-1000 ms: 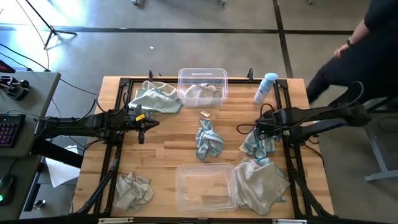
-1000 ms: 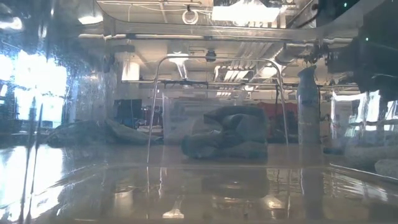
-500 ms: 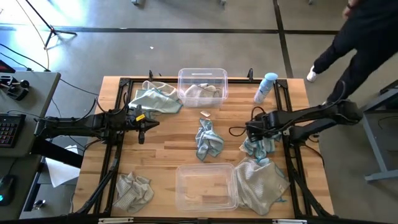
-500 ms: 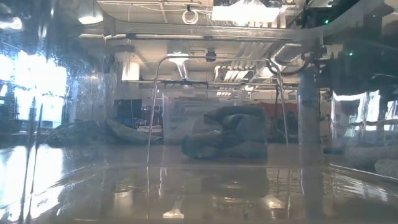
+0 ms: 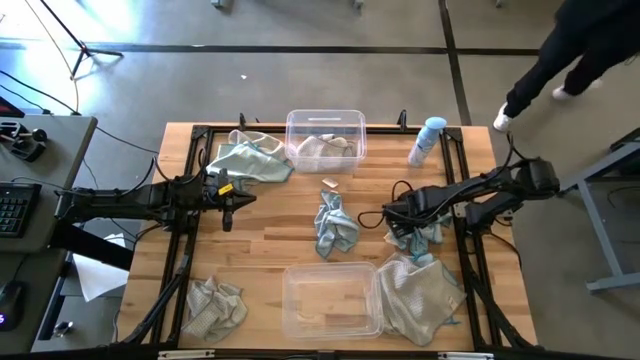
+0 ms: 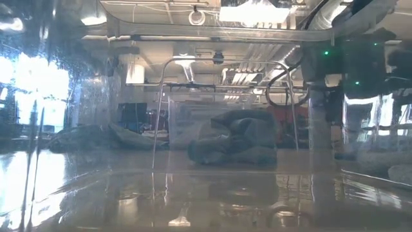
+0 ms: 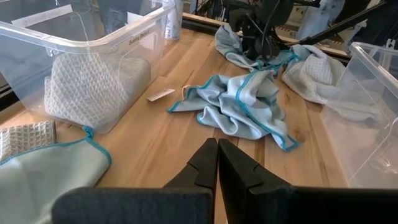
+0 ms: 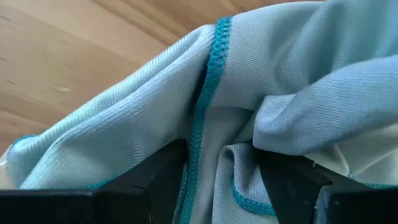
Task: Sort microfiber towel by color & place in baskets
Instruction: Put the middle right blue towel into the bottom transparent bin
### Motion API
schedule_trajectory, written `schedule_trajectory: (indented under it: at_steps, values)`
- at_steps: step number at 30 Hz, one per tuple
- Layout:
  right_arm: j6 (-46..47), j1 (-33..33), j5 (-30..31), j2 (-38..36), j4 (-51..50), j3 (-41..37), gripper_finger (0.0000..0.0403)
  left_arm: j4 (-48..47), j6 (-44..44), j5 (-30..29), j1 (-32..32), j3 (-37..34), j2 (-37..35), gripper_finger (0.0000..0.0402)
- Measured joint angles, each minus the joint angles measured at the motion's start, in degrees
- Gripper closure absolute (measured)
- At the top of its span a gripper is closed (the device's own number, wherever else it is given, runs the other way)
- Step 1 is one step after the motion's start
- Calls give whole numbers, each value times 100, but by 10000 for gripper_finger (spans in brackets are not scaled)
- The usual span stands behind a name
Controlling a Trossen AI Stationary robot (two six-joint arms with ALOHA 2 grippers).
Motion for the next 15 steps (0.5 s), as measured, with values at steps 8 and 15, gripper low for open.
schedule_trajectory:
  at_steps: [8, 15]
  values:
    - [-29, 2, 193, -274, -38, -103, 281, -14, 0, 0, 2, 1, 0, 401]
    - [-156, 98, 590, -931, -158, -127, 387, -14, 15, -2, 2, 1, 0, 401]
